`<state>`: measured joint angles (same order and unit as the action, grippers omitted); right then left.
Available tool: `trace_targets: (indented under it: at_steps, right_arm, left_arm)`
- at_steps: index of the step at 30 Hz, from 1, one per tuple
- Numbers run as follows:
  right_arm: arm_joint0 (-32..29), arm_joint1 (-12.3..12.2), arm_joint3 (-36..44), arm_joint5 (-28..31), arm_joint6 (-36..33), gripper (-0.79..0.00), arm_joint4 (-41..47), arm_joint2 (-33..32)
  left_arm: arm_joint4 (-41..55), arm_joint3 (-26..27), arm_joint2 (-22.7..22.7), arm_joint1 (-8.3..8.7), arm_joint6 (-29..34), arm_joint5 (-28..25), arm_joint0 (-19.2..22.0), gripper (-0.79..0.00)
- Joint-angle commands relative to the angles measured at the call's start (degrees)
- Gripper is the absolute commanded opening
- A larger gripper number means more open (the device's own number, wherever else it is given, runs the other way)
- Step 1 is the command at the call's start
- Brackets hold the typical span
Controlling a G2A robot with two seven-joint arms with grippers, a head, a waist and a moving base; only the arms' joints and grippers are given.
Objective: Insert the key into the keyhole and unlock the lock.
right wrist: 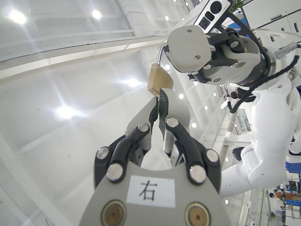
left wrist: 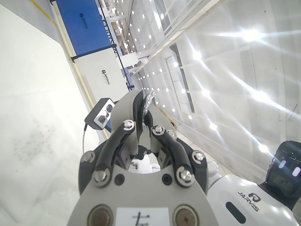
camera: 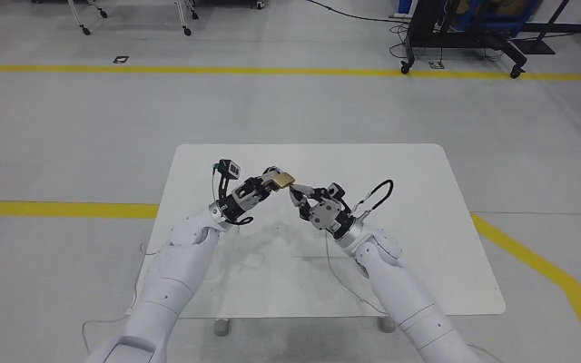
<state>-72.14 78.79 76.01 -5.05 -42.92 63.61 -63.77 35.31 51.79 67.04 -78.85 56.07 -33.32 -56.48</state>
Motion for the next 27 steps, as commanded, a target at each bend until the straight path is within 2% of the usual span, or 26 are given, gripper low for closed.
trace_targets:
  at_steps: [1,2,3,8,14,19,23,27]
  right_arm:
    - [0.2,-0.1,0.0,-0.4,-0.7,-0.366,-1.4,0.2]
    - [0.2,-0.1,0.0,-0.5,-1.0,-0.114,-1.9,0.2]
    - [0.2,-0.2,0.1,-0.5,-1.3,0.0,-2.5,0.2]
    - [-0.1,-0.8,0.9,-0.8,-2.7,0.0,-6.8,-0.7]
    - [-3.8,-2.7,8.2,0.5,-1.8,0.0,-12.3,-7.7]
    - [-10.2,-5.3,20.5,2.4,3.0,0.0,-25.5,-19.9]
    - [-15.6,-6.3,28.9,3.6,6.5,0.0,-27.6,-28.6]
    - [-16.8,-6.5,30.2,3.9,6.9,0.0,-27.7,-30.1]
  left_arm:
    - [-0.2,0.2,0.0,0.02,-0.3,0.1,-0.1,-0.785]
    - [-0.2,0.2,0.0,0.02,-0.6,0.2,-0.2,-0.785]
    - [-0.2,0.2,0.0,0.01,-1.1,0.4,-0.2,-0.785]
    - [-1.7,-0.8,-0.2,-0.17,-6.8,3.1,0.1,-0.785]
    - [-7.0,-1.4,-2.2,-0.24,-6.8,6.2,1.6,-0.785]
    - [-24.2,-1.0,-6.9,-0.19,-10.4,6.7,3.8,-0.785]
    - [-37.6,0.3,-11.9,-0.73,-13.3,10.7,6.1,-0.785]
    - [-45.7,0.2,-17.3,-1.95,-13.9,14.5,8.3,-0.785]
